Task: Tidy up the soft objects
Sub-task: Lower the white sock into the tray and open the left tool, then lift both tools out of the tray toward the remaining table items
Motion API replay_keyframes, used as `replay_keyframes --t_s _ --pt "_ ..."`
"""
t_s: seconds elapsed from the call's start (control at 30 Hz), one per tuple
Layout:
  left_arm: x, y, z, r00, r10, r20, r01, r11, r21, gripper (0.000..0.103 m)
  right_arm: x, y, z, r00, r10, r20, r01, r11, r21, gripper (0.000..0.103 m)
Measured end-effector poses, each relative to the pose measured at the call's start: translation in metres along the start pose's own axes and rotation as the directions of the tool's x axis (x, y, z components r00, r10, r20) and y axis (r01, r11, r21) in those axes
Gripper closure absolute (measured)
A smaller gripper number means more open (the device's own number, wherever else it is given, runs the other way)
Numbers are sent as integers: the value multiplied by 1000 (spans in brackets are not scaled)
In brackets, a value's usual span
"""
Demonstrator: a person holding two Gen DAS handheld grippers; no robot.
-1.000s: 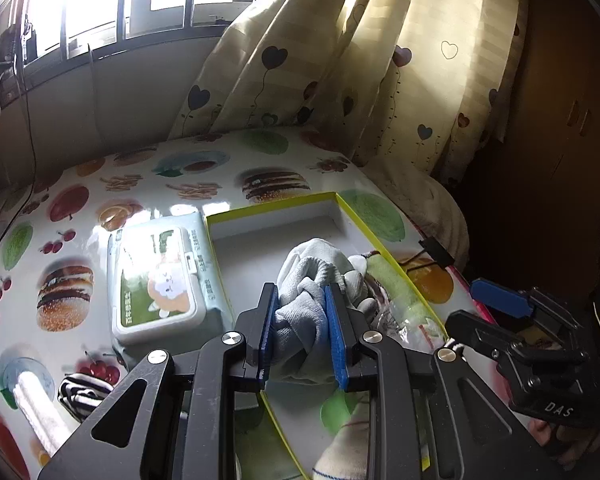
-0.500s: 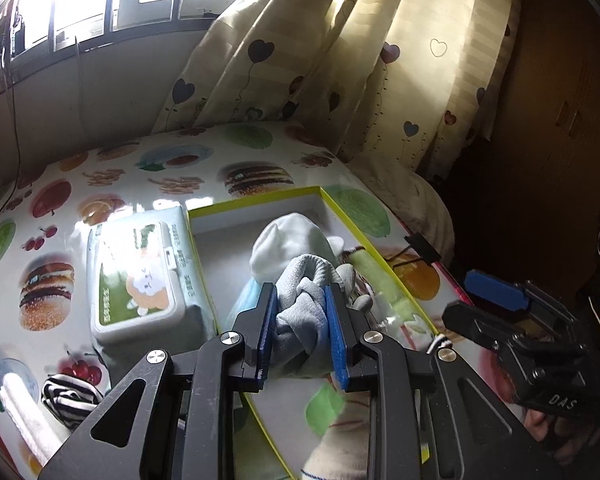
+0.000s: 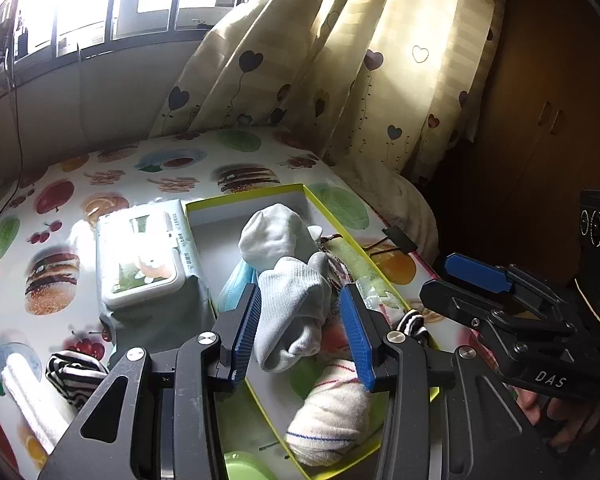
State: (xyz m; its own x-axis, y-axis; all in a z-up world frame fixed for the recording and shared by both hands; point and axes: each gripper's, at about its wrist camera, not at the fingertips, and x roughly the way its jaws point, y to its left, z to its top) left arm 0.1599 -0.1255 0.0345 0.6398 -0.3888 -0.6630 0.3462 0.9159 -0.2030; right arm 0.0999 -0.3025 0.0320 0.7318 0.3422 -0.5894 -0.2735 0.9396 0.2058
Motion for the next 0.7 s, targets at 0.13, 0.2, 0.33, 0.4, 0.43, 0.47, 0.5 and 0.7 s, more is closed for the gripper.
replay_keyframes --t_s 0.13,0.2,0.33,0.4,0.43,0.47,0.5,0.7 --pt "-18 -2 -6 999 7 32 -7 1000 -2 60 -6 11 0 1000 8 6 -8 1000 -17 45" --pt "-29 0 -9 998 11 54 -11 1000 -16 60 -10 17 0 1000 13 9 -13 999 -31 45" --pt "-48 5 -15 995 29 91 -26 999 -38 60 -19 32 -1 1000 24 16 -23 998 -57 45" --pt "-57 6 -18 994 41 106 -37 998 -45 60 -22 40 -2 999 29 17 -28 997 -69 45" --pt "-62 7 -20 992 47 113 -42 998 -46 60 -22 44 -2 999 32 15 -31 997 -75 45" --pt "-65 8 -22 992 51 116 -46 998 -48 60 -23 47 -2 999 34 14 -33 996 -81 45" --pt "-68 9 -25 991 58 120 -53 997 -51 60 -24 51 -3 999 37 13 -36 995 -89 45" --pt "-81 17 -38 990 71 125 -63 996 -65 60 -26 72 -6 999 46 2 -46 992 -121 45"
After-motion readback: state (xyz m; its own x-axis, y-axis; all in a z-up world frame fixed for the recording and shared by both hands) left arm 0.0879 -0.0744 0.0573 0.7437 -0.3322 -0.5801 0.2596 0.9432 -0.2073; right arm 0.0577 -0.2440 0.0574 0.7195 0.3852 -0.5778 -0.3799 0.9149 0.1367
